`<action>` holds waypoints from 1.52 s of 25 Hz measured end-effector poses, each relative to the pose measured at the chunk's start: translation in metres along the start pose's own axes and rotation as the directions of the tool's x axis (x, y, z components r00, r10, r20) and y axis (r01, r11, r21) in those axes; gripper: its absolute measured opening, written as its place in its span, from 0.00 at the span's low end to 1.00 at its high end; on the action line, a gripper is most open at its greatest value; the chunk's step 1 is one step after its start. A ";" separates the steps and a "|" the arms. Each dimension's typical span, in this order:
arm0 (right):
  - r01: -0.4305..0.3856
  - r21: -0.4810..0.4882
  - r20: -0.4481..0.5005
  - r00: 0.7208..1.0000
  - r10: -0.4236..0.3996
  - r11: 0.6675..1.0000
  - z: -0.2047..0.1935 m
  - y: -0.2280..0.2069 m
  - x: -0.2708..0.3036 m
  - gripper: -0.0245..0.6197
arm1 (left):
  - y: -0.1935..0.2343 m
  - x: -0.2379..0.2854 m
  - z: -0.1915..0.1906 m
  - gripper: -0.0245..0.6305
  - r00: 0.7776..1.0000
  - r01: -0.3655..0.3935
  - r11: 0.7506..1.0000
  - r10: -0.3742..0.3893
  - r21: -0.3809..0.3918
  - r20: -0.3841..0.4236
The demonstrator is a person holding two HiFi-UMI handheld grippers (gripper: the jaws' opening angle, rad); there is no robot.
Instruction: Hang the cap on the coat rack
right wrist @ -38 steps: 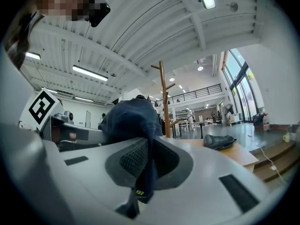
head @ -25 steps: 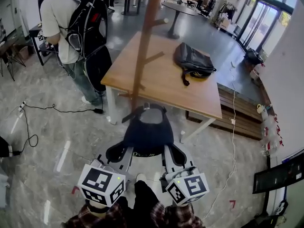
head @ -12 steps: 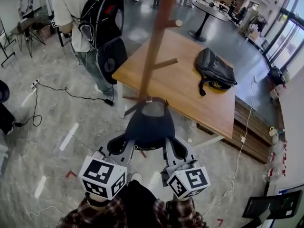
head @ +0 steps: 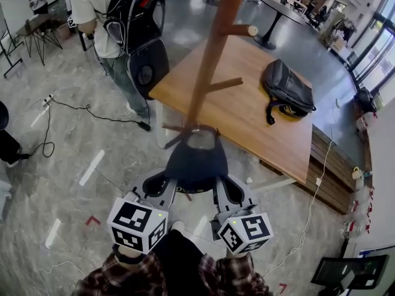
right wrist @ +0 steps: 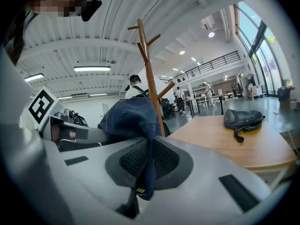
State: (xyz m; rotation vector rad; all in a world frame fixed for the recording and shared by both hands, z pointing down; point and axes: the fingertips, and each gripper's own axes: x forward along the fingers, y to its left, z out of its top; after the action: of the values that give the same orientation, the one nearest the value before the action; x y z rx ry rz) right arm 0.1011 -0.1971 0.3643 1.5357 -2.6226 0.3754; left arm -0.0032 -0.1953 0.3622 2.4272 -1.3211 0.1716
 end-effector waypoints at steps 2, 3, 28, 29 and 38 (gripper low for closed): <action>0.013 0.006 -0.014 1.000 -0.013 1.000 -0.007 -0.004 0.006 0.07 | 0.005 0.006 -0.006 0.07 1.000 0.006 1.000 -0.006 -0.005 -0.015; 0.019 0.006 -0.021 1.000 -0.018 1.000 -0.010 -0.005 0.010 0.07 | 0.008 0.009 -0.009 0.07 1.000 0.007 1.000 -0.008 -0.009 -0.022; 0.112 -0.022 -0.145 0.983 -0.114 0.993 -0.079 -0.059 0.090 0.07 | 0.061 0.092 -0.065 0.07 0.988 -0.068 0.998 0.066 -0.010 -0.142; 0.112 -0.022 -0.151 0.982 -0.114 0.993 -0.081 -0.061 0.095 0.07 | 0.065 0.096 -0.065 0.07 0.987 -0.073 0.997 0.071 -0.012 -0.145; 0.113 -0.022 -0.189 0.975 -0.115 0.993 -0.097 -0.074 0.125 0.07 | 0.084 0.120 -0.075 0.07 0.981 -0.099 0.994 0.091 -0.039 -0.171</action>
State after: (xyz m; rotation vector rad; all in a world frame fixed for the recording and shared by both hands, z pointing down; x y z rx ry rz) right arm 0.0983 -0.3139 0.4943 1.5539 -2.3770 0.4723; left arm -0.0015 -0.3022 0.4869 2.2569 -1.3490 0.3593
